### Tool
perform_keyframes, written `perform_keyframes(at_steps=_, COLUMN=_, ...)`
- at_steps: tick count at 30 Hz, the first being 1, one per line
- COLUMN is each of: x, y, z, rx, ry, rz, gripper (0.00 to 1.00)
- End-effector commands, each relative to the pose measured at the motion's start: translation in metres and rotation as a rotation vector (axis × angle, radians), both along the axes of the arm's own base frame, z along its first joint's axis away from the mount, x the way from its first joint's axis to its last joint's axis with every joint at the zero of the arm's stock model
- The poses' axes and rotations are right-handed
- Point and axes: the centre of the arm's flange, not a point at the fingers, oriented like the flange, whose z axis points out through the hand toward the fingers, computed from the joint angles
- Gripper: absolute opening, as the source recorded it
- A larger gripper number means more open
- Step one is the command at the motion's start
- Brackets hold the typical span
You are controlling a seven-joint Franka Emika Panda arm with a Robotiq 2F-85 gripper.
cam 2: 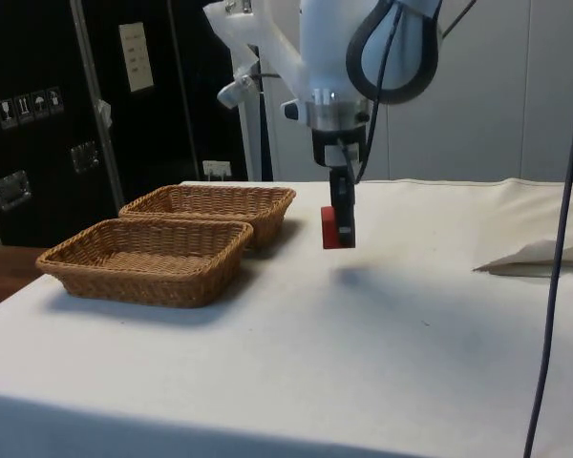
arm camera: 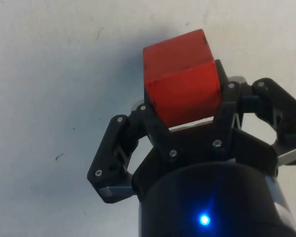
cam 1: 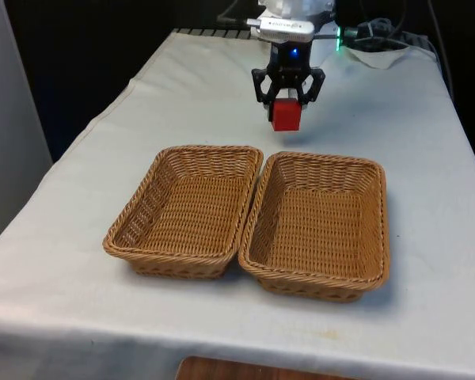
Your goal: Pick up the red cube and place it into the right basket.
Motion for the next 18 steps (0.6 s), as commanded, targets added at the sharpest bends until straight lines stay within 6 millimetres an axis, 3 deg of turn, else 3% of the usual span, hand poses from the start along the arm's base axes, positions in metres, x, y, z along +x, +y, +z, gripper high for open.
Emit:
perform_keyframes(at_steps=1, x=0.002, y=-0.002, z=0.002, rx=-0.006, ry=0.004, rz=-0.005, gripper=0.03)
perform_keyframes(at_steps=10, x=0.008, y=-0.006, z=0.013, rx=0.004, ry=-0.007, rz=-0.015, gripper=0.03)
perform_keyframes(at_steps=18, x=0.025, y=-0.021, z=0.044, rx=0.008, ry=-0.013, rz=-0.039, gripper=0.03)
